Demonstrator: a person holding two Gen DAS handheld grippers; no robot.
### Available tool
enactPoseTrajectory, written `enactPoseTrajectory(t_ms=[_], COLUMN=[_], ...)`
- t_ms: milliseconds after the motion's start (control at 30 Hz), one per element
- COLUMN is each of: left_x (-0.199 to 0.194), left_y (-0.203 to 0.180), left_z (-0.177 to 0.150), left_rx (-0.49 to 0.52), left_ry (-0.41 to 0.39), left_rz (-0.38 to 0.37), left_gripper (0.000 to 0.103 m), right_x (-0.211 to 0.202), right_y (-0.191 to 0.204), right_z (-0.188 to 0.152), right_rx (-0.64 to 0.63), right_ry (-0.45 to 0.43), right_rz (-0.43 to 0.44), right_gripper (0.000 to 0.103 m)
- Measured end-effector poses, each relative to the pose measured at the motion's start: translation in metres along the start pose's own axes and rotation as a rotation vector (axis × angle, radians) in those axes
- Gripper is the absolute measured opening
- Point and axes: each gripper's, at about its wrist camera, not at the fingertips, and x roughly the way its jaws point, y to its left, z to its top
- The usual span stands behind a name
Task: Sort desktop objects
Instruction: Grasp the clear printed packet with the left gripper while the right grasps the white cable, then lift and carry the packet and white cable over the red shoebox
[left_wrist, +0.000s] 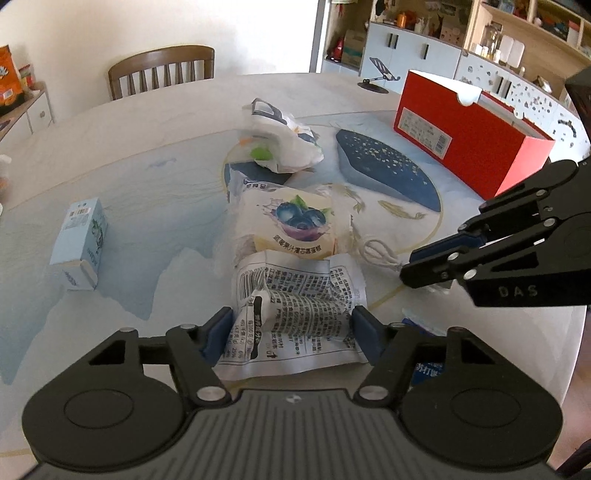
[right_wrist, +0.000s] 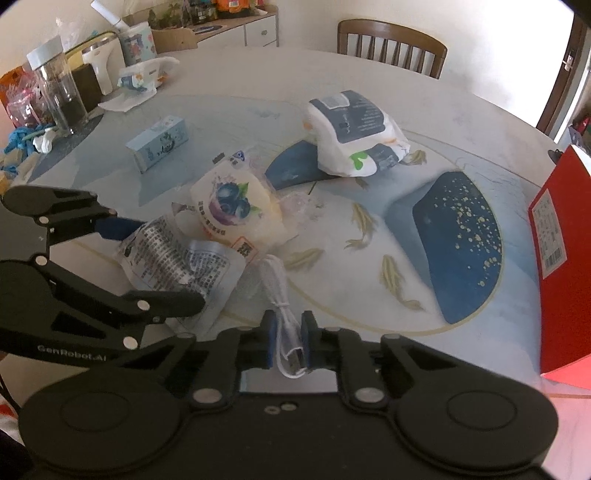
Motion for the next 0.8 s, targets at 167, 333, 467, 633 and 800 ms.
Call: enactPoseTrajectory(t_ms=[167, 333, 467, 633, 800], left_x=[-0.007, -0.017, -0.025, -0.034, -0.042], left_y=[0.002, 0.001, -0.003, -0.01, -0.018], left_z=[-0.001, 0.002, 0.006, 0.013, 0.022], left_rx=[-0.024, -0.039, -0.044, -0.042, -0.044], left_ry=[-0.011, -0.028, -0.042, -0.056, -0.062], left_rz=[-0.006, -0.018, -0.029, -0.037, -0.037], left_gripper=[0.067, 0.067, 0.067, 0.067, 0.067], right_x=[-0.007, -0.016, -0.027, -0.041, -0.055], right_y=[-0.003, -0.008, -0.01, -0.014, -0.019], right_z=[-0.003, -0.005, -0.005, -0.005, -0.006], right_rx=[0.015, 0.038, 0.052, 0.069, 0.097], right_ry=[-0.003, -0.019, -0.037, -0.062, -0.087], right_rz=[-0.004, -0.012, -0.01, -0.011, -0.013], right_gripper=[0.009, 0.009, 0.009, 0.009, 0.009])
